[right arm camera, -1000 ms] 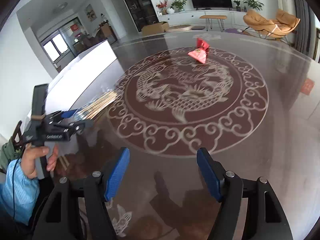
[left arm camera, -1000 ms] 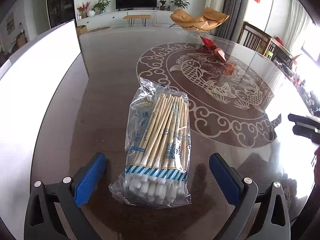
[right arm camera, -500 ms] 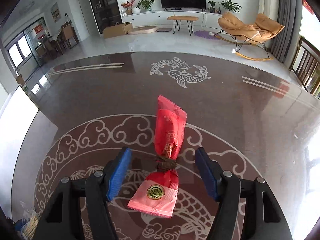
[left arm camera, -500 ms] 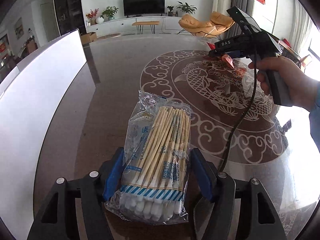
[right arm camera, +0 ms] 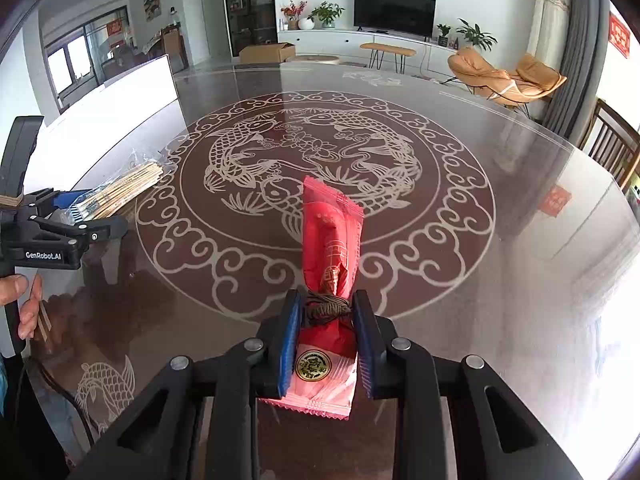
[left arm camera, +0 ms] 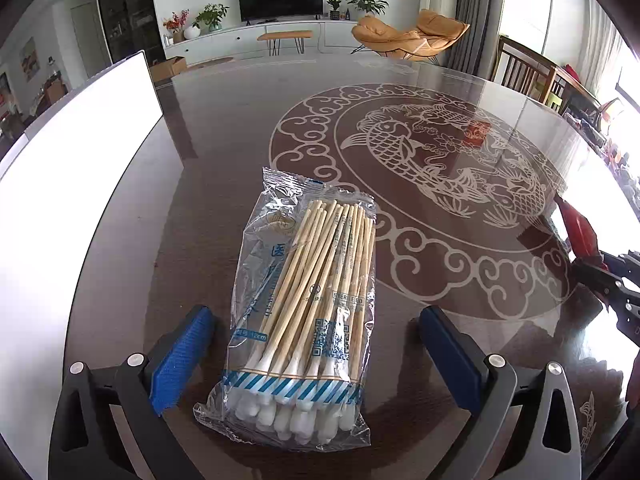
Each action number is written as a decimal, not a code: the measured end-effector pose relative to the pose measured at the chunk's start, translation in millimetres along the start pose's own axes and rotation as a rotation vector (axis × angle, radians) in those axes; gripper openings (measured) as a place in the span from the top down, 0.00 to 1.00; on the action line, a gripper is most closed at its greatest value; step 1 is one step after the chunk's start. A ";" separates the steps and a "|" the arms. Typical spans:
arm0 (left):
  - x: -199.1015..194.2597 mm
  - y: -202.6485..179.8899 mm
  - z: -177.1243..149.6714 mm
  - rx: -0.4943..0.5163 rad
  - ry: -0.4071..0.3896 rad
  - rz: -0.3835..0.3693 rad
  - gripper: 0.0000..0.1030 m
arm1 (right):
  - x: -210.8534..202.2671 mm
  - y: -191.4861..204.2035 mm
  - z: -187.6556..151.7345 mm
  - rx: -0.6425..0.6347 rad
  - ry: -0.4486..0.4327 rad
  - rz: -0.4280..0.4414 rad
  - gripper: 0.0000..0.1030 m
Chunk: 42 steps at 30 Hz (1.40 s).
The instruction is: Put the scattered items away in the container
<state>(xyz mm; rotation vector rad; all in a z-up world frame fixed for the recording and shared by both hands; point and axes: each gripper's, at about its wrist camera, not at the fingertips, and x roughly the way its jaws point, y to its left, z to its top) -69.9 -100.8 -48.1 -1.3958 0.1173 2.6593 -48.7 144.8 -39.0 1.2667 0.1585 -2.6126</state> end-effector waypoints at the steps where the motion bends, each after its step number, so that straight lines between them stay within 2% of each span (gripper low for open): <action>1: -0.2 0.0 -0.1 0.000 0.000 0.000 0.00 | -1.5 1.5 -2.0 -0.001 -0.009 -0.013 0.69; 3: -1.2 0.1 0.1 0.000 0.000 0.000 0.00 | -1.7 3.1 -1.1 0.004 -0.007 -0.034 0.63; 6: -0.8 -0.2 -0.1 0.000 0.000 0.000 0.00 | 0.2 0.1 2.3 0.030 0.002 -0.022 0.44; 9: -0.7 -0.2 -0.1 0.000 0.000 0.000 0.00 | 3.9 -1.1 0.0 0.022 0.008 -0.046 0.33; 11: -0.8 -0.2 -0.1 -0.001 0.000 0.000 0.00 | 5.1 -6.8 -1.9 0.051 0.008 -0.016 0.31; 22: -1.6 -1.2 -1.5 0.002 -0.002 -0.003 0.00 | 8.5 -2.7 -3.2 0.033 0.015 -0.018 0.26; 42: 0.3 -3.9 -0.4 -0.028 -0.004 0.015 0.00 | 9.2 -1.6 -2.3 0.034 0.015 -0.015 0.25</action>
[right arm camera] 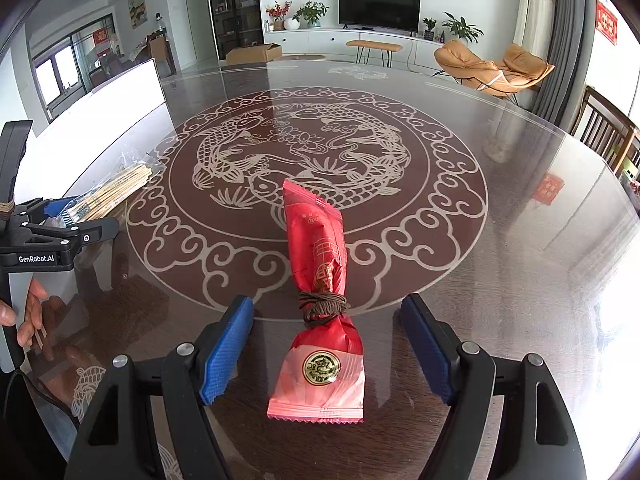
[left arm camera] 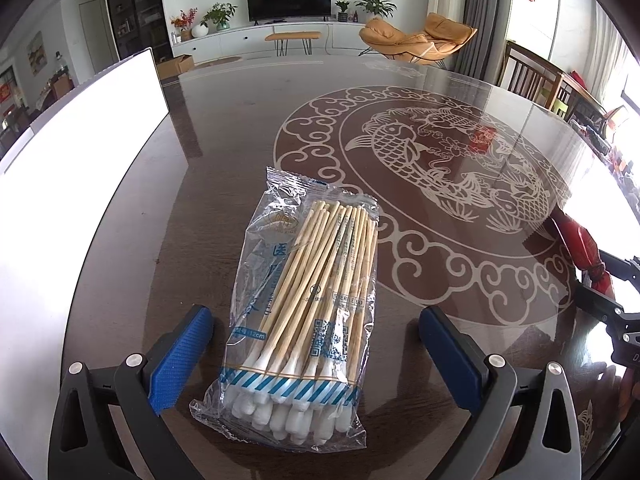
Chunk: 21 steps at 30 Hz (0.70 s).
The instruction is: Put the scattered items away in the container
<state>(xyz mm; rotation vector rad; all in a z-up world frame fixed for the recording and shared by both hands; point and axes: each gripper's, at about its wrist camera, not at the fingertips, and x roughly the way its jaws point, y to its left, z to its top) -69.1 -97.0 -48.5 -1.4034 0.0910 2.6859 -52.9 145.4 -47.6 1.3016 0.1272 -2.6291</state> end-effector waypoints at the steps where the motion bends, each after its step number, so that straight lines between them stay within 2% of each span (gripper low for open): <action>1: -0.2 0.0 0.2 0.000 0.000 0.000 0.00 | 0.0 0.0 0.0 0.000 0.000 0.000 0.25; 21: 2.1 0.5 2.7 -0.004 -0.002 0.001 0.00 | 0.3 1.3 0.2 -0.004 0.001 -0.006 0.25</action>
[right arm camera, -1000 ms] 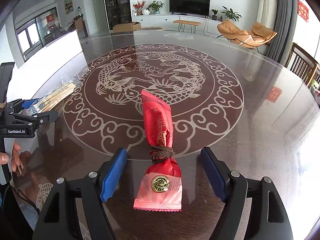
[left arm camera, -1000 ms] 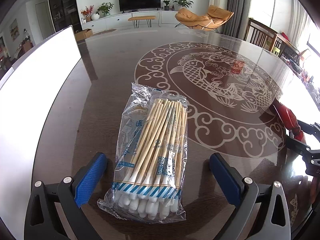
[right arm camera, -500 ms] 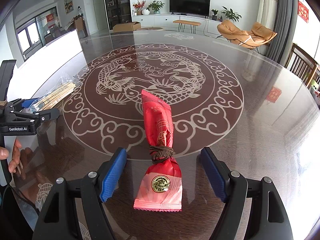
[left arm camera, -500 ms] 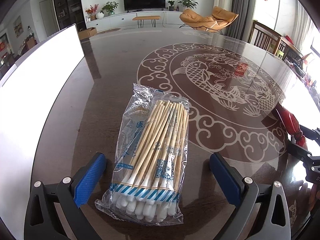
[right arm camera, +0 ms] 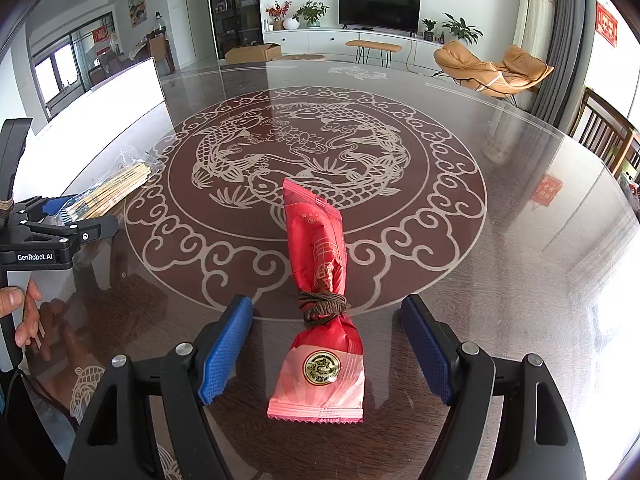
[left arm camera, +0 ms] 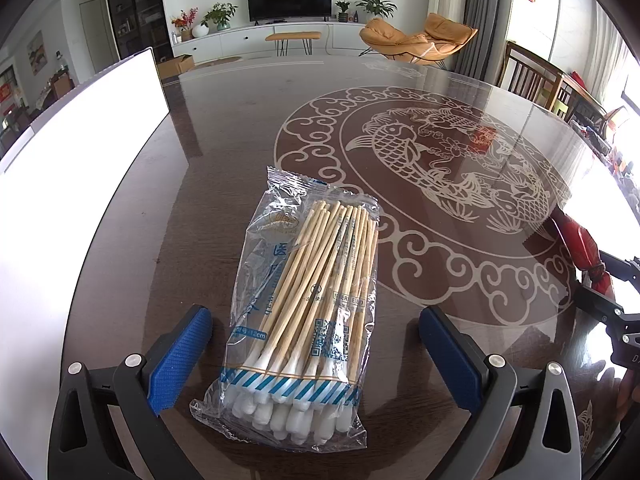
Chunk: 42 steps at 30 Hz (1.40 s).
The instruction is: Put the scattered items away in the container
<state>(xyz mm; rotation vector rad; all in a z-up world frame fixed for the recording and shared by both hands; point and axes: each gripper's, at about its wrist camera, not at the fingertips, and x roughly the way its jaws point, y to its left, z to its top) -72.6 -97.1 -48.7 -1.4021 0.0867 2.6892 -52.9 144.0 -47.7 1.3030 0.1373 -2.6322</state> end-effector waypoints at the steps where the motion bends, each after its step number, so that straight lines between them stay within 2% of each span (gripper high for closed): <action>1: 0.0 0.0 0.0 0.000 0.000 0.000 0.00 | 0.0 0.0 0.0 0.000 0.000 0.000 0.25; 37: 0.4 -1.0 -0.9 -0.001 0.002 0.004 0.00 | 0.0 0.2 0.2 0.000 0.000 0.000 0.25; 42: -3.4 -3.2 -6.2 0.028 0.009 -0.019 0.00 | -3.6 0.5 -3.9 0.000 0.023 -0.012 0.25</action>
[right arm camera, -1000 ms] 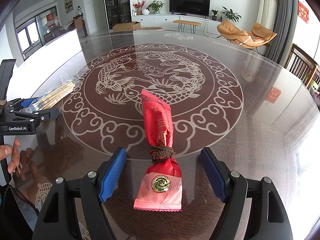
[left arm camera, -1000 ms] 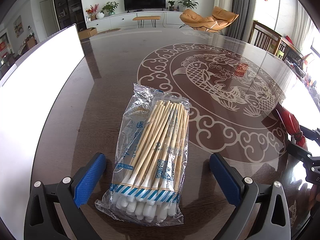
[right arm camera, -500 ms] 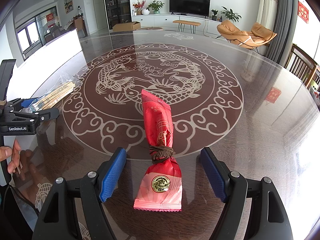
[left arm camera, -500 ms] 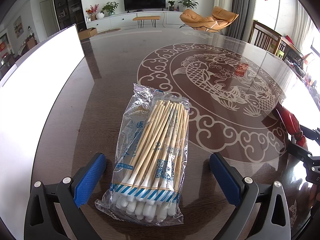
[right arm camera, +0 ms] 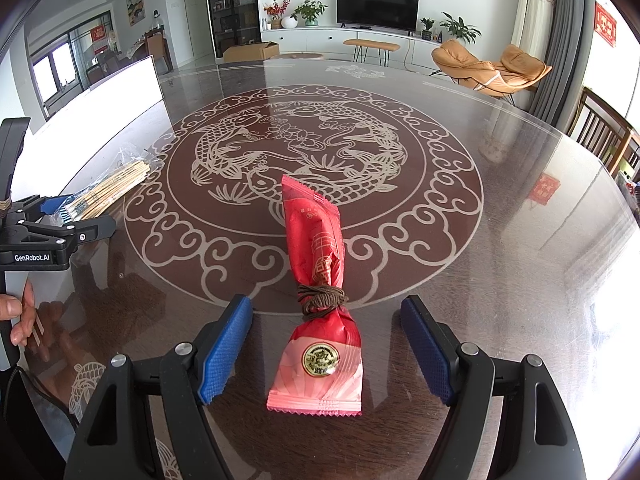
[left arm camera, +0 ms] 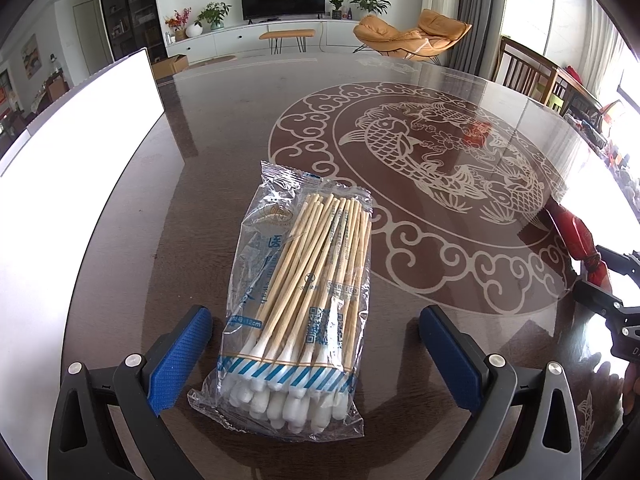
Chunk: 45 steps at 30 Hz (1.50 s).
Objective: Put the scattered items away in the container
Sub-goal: 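Carry the swab bag and candy packet into the container and open both tools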
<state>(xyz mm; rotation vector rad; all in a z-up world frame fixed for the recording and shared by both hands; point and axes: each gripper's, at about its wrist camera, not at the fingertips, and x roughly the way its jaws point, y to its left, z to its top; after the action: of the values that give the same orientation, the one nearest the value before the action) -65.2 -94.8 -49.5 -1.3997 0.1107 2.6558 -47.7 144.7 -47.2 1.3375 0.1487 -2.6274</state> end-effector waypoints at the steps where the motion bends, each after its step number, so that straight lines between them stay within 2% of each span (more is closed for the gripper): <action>1: -1.2 -1.4 -1.6 0.008 -0.001 -0.005 0.00 | -1.8 -1.5 -2.0 0.001 0.009 -0.001 0.25; 5: -4.6 -6.2 -5.1 0.062 0.012 -0.040 0.02 | -9.4 -7.2 -11.9 -0.009 0.001 0.007 0.28; 7: -11.5 -5.1 -6.9 0.073 -0.005 -0.054 0.25 | -16.1 -9.3 -14.3 -0.012 -0.007 0.012 0.71; 8: -15.2 -2.6 -6.8 0.071 -0.008 -0.065 0.48 | -18.9 -11.3 -15.6 -0.004 -0.004 0.022 0.73; 10: -19.8 10.6 -5.9 0.008 -0.003 -0.130 0.59 | -24.9 -16.3 -20.1 0.025 -0.012 0.061 0.73; 11: -22.5 17.8 -5.9 -0.032 -0.004 -0.159 0.61 | -29.5 -16.5 -22.5 0.028 -0.025 0.064 0.73; 15: -45.3 28.0 -12.7 -0.081 -0.038 -0.172 0.62 | -52.3 -10.9 -28.3 0.045 -0.072 0.106 0.73; 20: -72.6 29.4 -24.5 -0.116 -0.078 -0.184 0.62 | -63.1 8.9 -29.8 0.040 -0.080 0.155 0.73; 25: -125.1 53.4 -19.2 -0.148 -0.154 -0.172 0.62 | -82.6 55.5 0.8 -0.028 -0.136 0.245 0.73; 29: -174.9 102.4 -10.5 -0.172 -0.218 -0.090 0.62 | -104.7 118.6 52.5 -0.143 -0.216 0.346 0.73; 33: -211.8 175.3 -9.4 -0.260 -0.258 0.014 0.62 | -115.4 196.8 111.3 -0.231 -0.262 0.480 0.73; 36: -223.9 228.1 -12.5 -0.341 -0.267 0.086 0.62 | -116.0 253.0 153.5 -0.265 -0.272 0.568 0.73; 41: -203.5 296.4 -24.4 -0.473 -0.221 0.145 0.62 | -85.4 346.7 202.5 -0.332 -0.217 0.629 0.73; 45: -167.7 319.0 -29.7 -0.541 -0.145 0.161 0.62 | -37.7 403.4 213.8 -0.378 -0.128 0.607 0.73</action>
<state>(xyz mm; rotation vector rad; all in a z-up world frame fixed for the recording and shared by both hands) 3.1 -428.4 72.4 -1.3597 -0.5749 3.0554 -109.0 -282.2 107.7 0.9043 0.1761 -2.0363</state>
